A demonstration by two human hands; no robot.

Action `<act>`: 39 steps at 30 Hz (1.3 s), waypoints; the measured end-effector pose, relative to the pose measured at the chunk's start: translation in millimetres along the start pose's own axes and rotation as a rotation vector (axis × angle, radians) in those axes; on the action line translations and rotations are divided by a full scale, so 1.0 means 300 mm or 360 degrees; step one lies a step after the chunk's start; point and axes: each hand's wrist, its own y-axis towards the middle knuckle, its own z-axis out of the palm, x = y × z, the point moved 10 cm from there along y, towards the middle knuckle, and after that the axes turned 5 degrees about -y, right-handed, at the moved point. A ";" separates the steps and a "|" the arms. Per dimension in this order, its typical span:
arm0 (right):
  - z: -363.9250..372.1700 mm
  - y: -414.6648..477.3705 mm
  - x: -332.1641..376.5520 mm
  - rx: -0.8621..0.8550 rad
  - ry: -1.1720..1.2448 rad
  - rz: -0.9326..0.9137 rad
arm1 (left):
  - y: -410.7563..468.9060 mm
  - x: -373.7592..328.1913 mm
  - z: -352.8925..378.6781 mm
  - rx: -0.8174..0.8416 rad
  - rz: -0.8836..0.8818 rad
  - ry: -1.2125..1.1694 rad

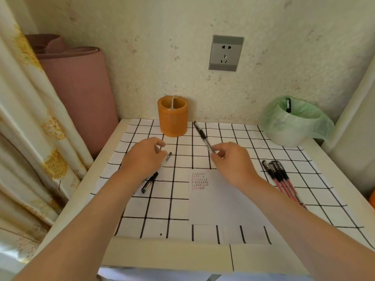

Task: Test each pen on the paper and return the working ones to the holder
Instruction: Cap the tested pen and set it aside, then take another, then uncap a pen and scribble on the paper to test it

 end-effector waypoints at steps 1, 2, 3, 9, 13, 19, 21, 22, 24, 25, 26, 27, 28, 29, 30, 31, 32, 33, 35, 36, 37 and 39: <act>-0.014 0.022 -0.021 -0.0049 -0.0044 0.0049 | -0.004 0.010 0.003 0.0014 -0.0005 0.0192; -0.022 0.042 -0.042 -0.0085 -0.0108 0.0075 | -0.010 0.019 0.009 0.0034 -0.0007 0.0346; -0.024 0.060 -0.063 -0.0101 -0.0177 0.0096 | -0.016 0.023 0.017 0.0056 0.0004 0.0482; 0.036 0.107 -0.149 0.0027 -0.0292 0.0224 | -0.039 0.005 0.038 0.0118 0.0081 0.0992; 0.081 0.109 -0.134 0.0130 -0.0363 0.0201 | -0.042 0.014 0.053 0.0201 0.0045 0.1127; 0.093 0.100 -0.125 0.0173 -0.0455 0.0144 | -0.039 0.014 0.068 0.0189 0.0036 0.1251; 0.090 0.097 -0.123 0.0188 -0.0475 0.0142 | -0.041 -0.001 0.075 0.0168 0.0072 0.1306; 0.086 0.096 -0.120 0.0190 -0.0474 0.0137 | -0.042 -0.008 0.080 0.0162 0.0093 0.1312; 0.075 0.089 -0.104 0.0165 -0.0474 0.0110 | -0.042 -0.018 0.088 0.0157 0.0129 0.1302; 0.069 0.084 -0.090 0.0145 -0.0478 0.0083 | -0.043 -0.024 0.092 0.0159 0.0146 0.1289; 0.064 0.077 -0.068 0.0120 -0.0475 0.0036 | -0.045 -0.030 0.094 0.0164 0.0165 0.1264; 0.061 0.069 -0.040 0.0092 -0.0459 -0.0031 | -0.047 -0.038 0.097 0.0174 0.0189 0.1209; 0.058 0.058 -0.004 0.0064 -0.0432 -0.0126 | -0.050 -0.050 0.099 0.0189 0.0215 0.1122; 0.058 0.044 0.040 0.0036 -0.0407 -0.0261 | -0.054 -0.064 0.099 0.0202 0.0250 0.1022; 0.062 0.025 0.089 0.0024 -0.0408 -0.0432 | -0.059 -0.082 0.099 0.0206 0.0299 0.0922; 0.073 0.002 0.134 0.0033 -0.0435 -0.0619 | -0.064 -0.102 0.100 0.0204 0.0359 0.0826; 0.088 -0.023 0.172 0.0051 -0.0482 -0.0789 | -0.072 -0.122 0.100 0.0200 0.0426 0.0743; 0.104 -0.047 0.199 0.0069 -0.0535 -0.0917 | -0.078 -0.139 0.099 0.0193 0.0491 0.0674; 0.125 -0.075 0.224 0.0081 -0.0630 -0.1043 | -0.088 -0.167 0.101 0.0188 0.0597 0.0556; 0.127 -0.082 0.227 0.0069 -0.0644 -0.1062 | -0.092 -0.178 0.104 0.0195 0.0644 0.0495; 0.126 -0.085 0.227 0.0070 -0.0623 -0.1066 | -0.094 -0.187 0.106 0.0205 0.0687 0.0439; 0.119 -0.090 0.220 0.0155 -0.0484 -0.1051 | -0.102 -0.200 0.107 0.0232 0.0753 0.0360</act>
